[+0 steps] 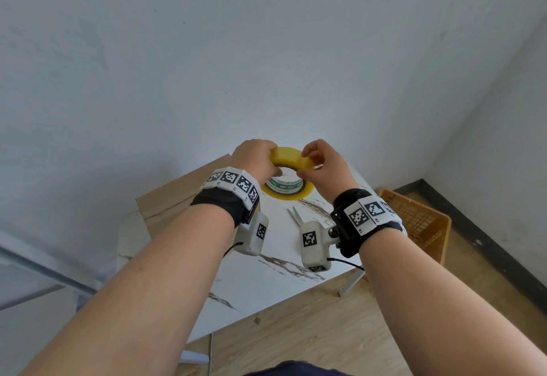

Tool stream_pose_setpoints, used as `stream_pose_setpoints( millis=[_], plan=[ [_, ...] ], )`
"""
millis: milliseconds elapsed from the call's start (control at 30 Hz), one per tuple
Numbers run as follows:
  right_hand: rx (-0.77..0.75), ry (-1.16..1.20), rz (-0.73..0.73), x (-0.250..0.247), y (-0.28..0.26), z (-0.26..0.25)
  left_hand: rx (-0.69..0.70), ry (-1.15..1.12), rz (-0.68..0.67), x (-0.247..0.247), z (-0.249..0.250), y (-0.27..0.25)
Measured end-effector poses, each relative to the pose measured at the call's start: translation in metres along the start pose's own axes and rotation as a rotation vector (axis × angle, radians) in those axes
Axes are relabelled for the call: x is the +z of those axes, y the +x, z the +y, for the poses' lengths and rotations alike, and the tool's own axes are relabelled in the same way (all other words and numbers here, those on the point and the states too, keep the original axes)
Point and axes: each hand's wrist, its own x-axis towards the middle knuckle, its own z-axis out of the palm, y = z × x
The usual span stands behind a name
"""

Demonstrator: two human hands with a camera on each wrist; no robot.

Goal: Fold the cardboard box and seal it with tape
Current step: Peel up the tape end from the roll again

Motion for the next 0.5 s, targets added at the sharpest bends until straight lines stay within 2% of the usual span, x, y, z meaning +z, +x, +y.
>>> stream_pose_setpoints(
  millis=[267, 500],
  plan=[
    [0.020, 0.034, 0.056, -0.0039, -0.0037, 0.0005, -0.046, -0.075, -0.030, -0.0023, -0.0035, -0.0018],
    [-0.004, 0.001, 0.021, -0.0051, -0.0033, 0.0006, -0.079, -0.088, -0.032, -0.0006, -0.0064, -0.0006]
  ],
)
